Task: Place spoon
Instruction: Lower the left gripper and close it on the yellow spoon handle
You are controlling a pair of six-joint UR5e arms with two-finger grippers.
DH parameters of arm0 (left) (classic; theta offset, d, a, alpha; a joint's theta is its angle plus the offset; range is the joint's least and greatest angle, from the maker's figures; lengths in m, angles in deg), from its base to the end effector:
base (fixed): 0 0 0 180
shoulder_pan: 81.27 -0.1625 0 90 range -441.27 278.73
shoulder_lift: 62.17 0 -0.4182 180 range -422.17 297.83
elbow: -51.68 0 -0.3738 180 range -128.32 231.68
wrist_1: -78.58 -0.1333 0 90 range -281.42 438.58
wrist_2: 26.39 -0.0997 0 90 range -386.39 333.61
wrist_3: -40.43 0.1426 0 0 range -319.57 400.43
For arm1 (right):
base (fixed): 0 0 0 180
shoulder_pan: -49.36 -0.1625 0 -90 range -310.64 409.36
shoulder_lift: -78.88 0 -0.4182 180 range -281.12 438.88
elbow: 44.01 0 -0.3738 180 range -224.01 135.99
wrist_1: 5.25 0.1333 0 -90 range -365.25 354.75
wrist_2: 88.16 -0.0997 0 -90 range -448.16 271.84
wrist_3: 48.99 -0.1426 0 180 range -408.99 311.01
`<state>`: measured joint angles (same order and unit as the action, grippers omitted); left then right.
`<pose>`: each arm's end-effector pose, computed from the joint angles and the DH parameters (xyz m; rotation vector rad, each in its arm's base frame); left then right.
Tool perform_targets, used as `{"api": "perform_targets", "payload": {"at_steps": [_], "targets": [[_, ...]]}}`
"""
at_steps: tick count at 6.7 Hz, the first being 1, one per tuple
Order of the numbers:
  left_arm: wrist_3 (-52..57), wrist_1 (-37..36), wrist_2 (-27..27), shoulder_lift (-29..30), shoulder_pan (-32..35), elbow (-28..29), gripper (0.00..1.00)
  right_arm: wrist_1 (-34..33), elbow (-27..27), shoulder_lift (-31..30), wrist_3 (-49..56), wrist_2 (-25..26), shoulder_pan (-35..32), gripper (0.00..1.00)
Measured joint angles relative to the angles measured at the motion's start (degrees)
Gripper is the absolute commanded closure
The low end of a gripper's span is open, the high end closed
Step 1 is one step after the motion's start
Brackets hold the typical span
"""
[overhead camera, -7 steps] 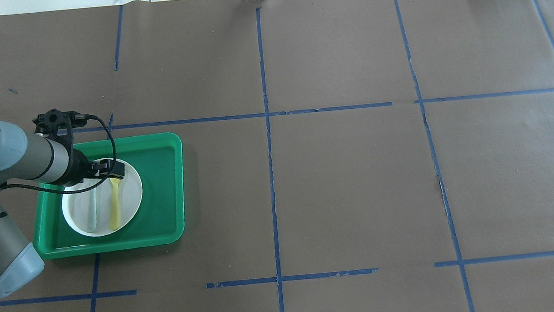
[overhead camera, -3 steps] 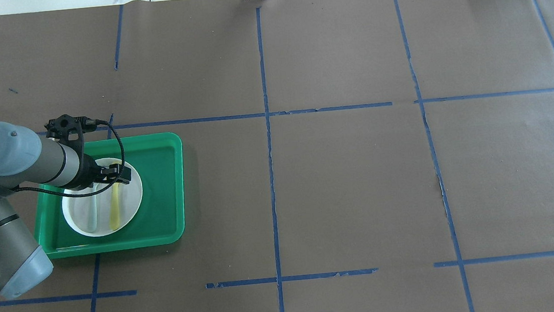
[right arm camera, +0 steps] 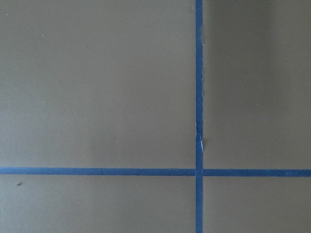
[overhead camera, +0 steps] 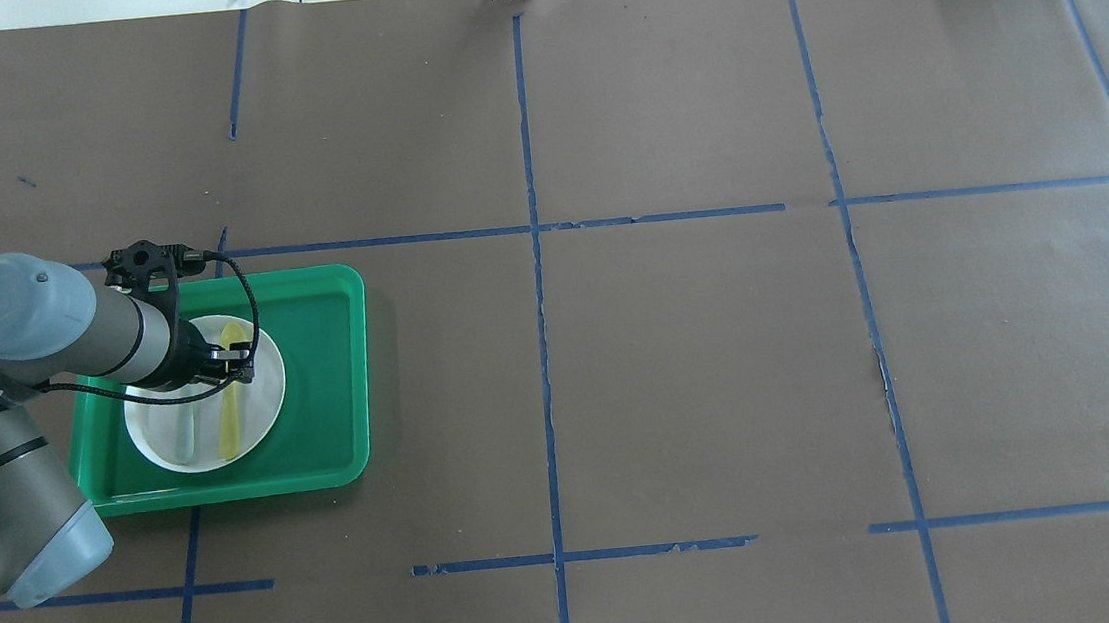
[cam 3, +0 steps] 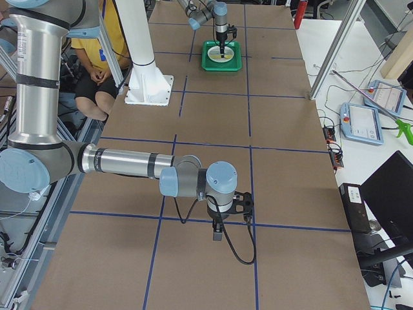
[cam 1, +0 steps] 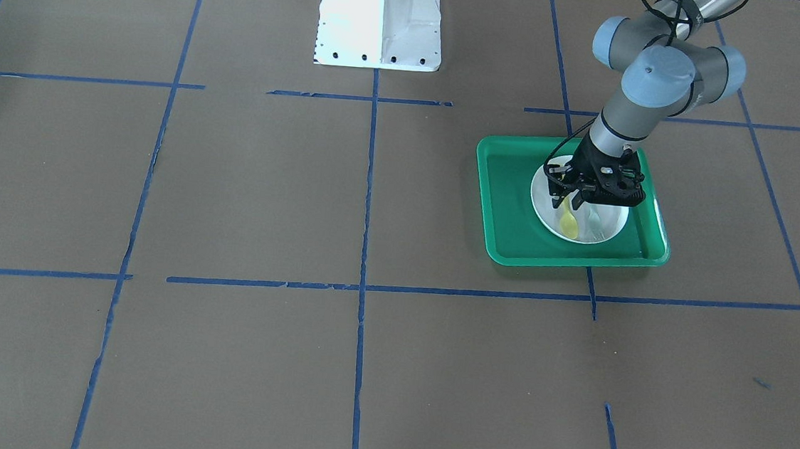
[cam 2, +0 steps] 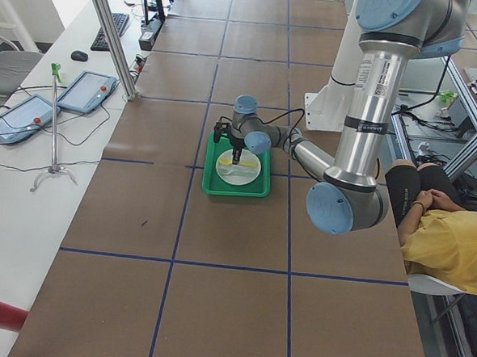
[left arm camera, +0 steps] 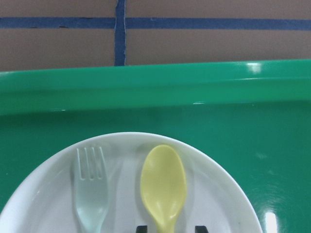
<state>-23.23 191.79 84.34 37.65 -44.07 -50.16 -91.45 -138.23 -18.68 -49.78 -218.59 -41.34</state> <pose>0.4147 -0.4187 0.4608 0.1160 0.8383 -0.0364 0.0459 -0.4182 0.7066 0.0071 -0.7057 0.0221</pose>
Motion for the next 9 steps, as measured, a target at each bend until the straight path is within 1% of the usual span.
{"api": "perform_targets", "payload": {"at_steps": [2, 3, 4, 7, 8, 9], "targets": [[-0.1, -0.1, 0.0, -0.1, -0.2, 0.1, 0.56, 0.0, 0.0, 0.0, 0.0, 0.0, 0.0, 0.00], [-0.3, -0.2, 0.0, -0.1, -0.3, 0.2, 0.63, 0.0, 0.0, 0.0, 0.0, 0.0, 0.0, 0.00], [-0.4, -0.2, 0.0, -0.2, -0.4, 0.2, 0.67, 0.0, 0.0, 0.0, 0.0, 0.0, 0.0, 0.00], [-0.6, -0.2, -0.1, -0.4, -0.5, 0.3, 0.67, 0.0, 0.0, 0.0, 0.0, 0.0, 0.0, 0.00], [-0.8, -0.2, -0.2, -0.4, -0.5, 0.3, 0.72, 0.0, 0.0, 0.0, 0.0, 0.0, 0.0, 0.00], [-1.0, -0.3, -0.1, -0.5, -0.5, 0.4, 0.91, 0.0, 0.0, 0.0, 0.0, 0.0, 0.0, 0.00]]}}
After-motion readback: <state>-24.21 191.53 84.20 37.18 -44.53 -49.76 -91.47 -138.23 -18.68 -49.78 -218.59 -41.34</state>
